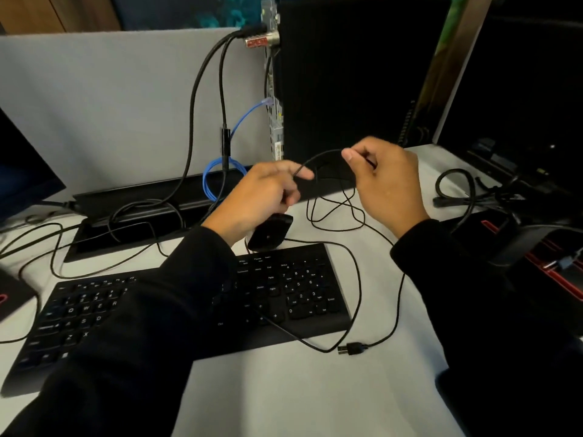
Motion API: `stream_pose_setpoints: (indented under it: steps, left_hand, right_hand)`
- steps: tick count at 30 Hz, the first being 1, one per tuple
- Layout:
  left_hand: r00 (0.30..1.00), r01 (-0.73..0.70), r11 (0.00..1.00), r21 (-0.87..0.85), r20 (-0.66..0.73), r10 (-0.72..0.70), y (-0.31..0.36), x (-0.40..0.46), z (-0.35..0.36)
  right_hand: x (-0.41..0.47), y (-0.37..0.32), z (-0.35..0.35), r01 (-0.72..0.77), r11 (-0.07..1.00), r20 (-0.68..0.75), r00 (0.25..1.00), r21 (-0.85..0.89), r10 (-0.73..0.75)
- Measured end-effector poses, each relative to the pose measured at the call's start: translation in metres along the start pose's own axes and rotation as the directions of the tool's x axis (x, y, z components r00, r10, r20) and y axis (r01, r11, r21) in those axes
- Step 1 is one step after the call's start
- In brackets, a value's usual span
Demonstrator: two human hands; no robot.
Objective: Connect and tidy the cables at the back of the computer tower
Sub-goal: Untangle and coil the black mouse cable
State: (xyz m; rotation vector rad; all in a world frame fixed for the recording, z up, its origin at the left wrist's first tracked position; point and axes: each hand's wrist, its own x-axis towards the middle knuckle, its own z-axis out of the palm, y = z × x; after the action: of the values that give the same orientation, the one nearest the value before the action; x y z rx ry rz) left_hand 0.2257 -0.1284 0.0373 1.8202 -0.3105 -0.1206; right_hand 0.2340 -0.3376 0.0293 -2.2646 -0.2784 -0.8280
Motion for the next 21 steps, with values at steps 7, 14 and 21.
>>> stream_pose_setpoints:
  steps: [7, 14, 21]
  left_hand:
    - [0.922, 0.095, 0.836, -0.540, 0.365, 0.131, 0.030, -0.023, -0.001]
    - [0.998, -0.020, 0.742, -0.670, 0.030, 0.054, -0.001, -0.045, -0.005]
    - [0.955, -0.295, 0.796, -0.528, -0.184, 0.232, -0.006, -0.065, -0.044]
  right_hand:
    - [-0.013, -0.025, 0.018, -0.004, 0.987, 0.061, 0.998, 0.161, -0.006]
    - [-0.033, -0.040, 0.030, 0.071, 0.980, 0.589, 0.790, 0.184, -0.167]
    - [-0.031, -0.041, 0.028, 0.035, 0.981, 0.604, 0.784, 0.192, -0.146]
